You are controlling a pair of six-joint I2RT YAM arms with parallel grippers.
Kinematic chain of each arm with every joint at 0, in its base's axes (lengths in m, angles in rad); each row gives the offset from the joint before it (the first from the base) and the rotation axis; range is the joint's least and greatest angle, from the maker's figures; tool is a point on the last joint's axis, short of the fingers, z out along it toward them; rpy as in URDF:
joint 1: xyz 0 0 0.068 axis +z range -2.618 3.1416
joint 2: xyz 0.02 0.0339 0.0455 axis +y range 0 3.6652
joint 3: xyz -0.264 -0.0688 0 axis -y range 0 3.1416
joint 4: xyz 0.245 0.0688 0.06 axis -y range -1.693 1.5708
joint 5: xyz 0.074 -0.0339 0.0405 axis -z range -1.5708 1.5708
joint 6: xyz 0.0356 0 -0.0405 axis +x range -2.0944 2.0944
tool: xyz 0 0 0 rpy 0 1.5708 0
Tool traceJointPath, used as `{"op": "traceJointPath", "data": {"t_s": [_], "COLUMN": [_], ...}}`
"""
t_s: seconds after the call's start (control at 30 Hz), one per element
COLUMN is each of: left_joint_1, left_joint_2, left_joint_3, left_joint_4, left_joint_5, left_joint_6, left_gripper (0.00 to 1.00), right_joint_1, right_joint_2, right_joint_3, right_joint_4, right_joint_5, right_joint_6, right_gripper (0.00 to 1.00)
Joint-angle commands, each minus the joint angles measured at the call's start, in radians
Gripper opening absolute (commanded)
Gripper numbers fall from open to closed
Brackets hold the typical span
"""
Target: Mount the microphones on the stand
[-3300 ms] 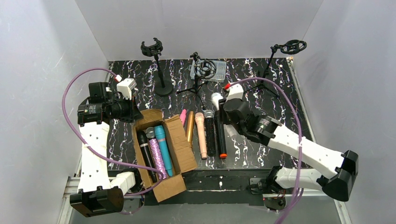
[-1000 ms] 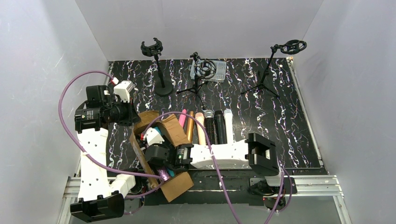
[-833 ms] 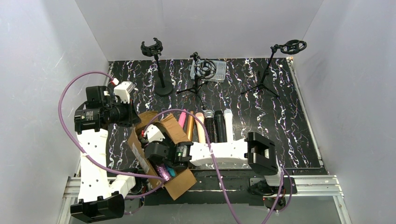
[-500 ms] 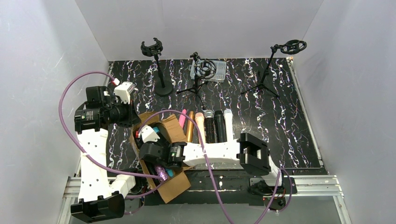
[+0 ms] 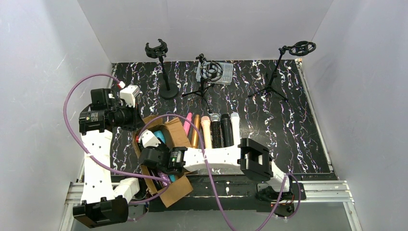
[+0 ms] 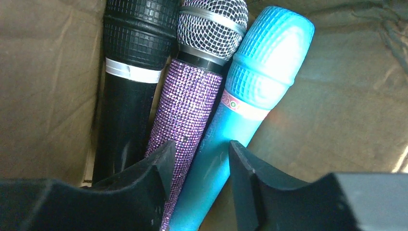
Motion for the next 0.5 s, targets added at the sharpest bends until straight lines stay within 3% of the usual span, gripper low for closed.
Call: {"op": "traceJointPath", "data": {"t_s": [0.0,0.17,0.33,0.47], "left_joint_1": [-0.004,-0.004,-0.005,-0.005], "left_joint_2": [-0.028,-0.018,0.001,-0.003], "left_joint_3": [0.006,-0.008,0.002,0.008], "left_joint_4": [0.012,0.022,0.033,0.040], "left_joint_5": [0.127,0.104,0.101,0.079], "left_joint_6": [-0.024,-0.014,-0.023,-0.020], "left_gripper": [0.00,0.00,0.00,0.00], "right_joint_1": [-0.016,-0.018,-0.018,-0.018], "right_joint_2": [0.026,-0.065,-0.132,-0.198], "right_joint_3": [-0.023,0.020,0.034,0.011], "right_joint_4": [0.022,0.026,0.014,0.020], "right_joint_5": [-0.070,-0.110,-0.163,-0.194], "right_joint_6": [-0.019,-0.052,-0.049,-0.042], "right_gripper": [0.41,0.17,0.02,0.01]}}
